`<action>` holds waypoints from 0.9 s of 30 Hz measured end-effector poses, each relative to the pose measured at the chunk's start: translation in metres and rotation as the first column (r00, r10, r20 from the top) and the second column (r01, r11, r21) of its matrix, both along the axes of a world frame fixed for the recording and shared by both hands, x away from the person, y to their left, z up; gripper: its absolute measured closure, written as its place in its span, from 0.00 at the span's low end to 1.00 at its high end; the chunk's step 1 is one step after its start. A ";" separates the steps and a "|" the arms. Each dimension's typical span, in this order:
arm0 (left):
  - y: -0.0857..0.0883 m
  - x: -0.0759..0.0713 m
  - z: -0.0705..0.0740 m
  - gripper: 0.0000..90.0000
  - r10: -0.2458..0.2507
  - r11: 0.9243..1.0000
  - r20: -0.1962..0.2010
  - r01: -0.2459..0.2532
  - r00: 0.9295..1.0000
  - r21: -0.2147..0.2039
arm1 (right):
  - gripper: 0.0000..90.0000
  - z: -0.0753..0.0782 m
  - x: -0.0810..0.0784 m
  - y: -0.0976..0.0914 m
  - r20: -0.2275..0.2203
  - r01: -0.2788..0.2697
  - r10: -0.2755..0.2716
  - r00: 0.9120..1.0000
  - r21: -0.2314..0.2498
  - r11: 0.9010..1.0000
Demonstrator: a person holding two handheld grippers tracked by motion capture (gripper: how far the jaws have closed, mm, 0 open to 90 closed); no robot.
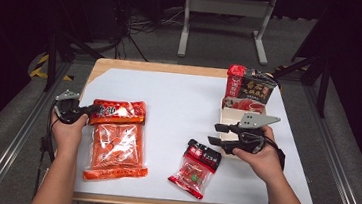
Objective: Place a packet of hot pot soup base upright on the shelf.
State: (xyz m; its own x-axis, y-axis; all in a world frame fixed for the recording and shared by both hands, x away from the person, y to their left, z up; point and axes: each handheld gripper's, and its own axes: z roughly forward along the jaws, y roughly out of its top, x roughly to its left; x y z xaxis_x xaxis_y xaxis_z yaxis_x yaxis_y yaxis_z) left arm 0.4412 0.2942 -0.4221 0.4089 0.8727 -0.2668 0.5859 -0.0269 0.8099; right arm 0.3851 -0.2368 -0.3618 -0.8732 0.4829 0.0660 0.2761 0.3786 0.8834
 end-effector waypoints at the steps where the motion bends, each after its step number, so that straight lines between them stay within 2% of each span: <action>1: 0.000 -0.002 0.005 1.00 -0.006 1.000 0.010 0.006 1.000 -0.005 | 0.58 0.001 0.000 0.000 -0.015 -0.008 0.008 1.000 0.000 1.000; 3: 0.000 -0.003 0.007 1.00 -0.010 1.000 0.017 0.010 1.000 0.000 | 0.60 0.001 0.000 0.001 -0.022 -0.015 0.015 1.000 0.000 1.000; 5: -0.003 -0.006 0.015 1.00 -0.026 1.000 0.048 0.025 0.999 0.014 | 0.60 0.002 0.000 0.001 -0.039 -0.017 0.017 0.999 0.001 1.000; 8: -0.007 -0.009 0.024 1.00 -0.043 0.999 0.071 0.041 0.997 0.031 | 0.60 0.003 0.000 0.002 -0.037 -0.021 0.021 0.999 0.000 1.000; 14: -0.013 -0.017 0.041 1.00 -0.063 0.998 0.125 0.063 0.990 0.008 | 0.59 0.006 0.002 0.003 -0.057 -0.023 0.022 0.998 -0.001 1.000; 15: -0.015 -0.019 0.046 1.00 -0.071 0.998 0.137 0.070 0.988 0.010 | 0.59 0.008 0.003 0.004 -0.079 -0.016 0.017 0.997 0.015 1.000; 16: -0.017 -0.021 0.049 1.00 -0.075 0.997 0.142 0.075 0.987 0.005 | 0.59 0.008 0.003 0.004 -0.079 -0.016 0.017 0.997 0.015 1.000; 20: -0.023 -0.027 0.063 1.00 -0.101 0.995 0.182 0.101 0.978 0.009 | 0.59 0.013 0.004 0.006 -0.062 -0.019 0.020 0.998 0.017 1.000; 21: -0.027 -0.031 0.071 1.00 -0.114 0.993 0.203 0.115 0.973 0.009 | 0.59 0.016 0.004 0.008 -0.053 -0.021 0.022 0.998 0.021 1.000; 22: -0.027 -0.031 0.071 1.00 -0.114 0.993 0.203 0.115 0.973 0.009 | 0.59 0.016 0.004 0.008 -0.053 -0.021 0.022 0.998 0.021 1.000; 27: -0.036 -0.043 0.089 1.00 -0.155 0.988 0.256 0.156 0.954 0.018 | 0.59 0.023 0.004 0.012 -0.030 -0.029 0.030 0.999 0.017 0.999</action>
State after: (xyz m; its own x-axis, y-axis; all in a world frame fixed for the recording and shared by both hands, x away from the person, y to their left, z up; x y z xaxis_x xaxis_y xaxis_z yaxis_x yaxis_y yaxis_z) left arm 0.3979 0.2577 -0.3331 0.5945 0.7922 -0.1379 0.3482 -0.0990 0.9322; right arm 0.3888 -0.2247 -0.3390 -0.8846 0.4554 0.1002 0.2914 0.3721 0.8812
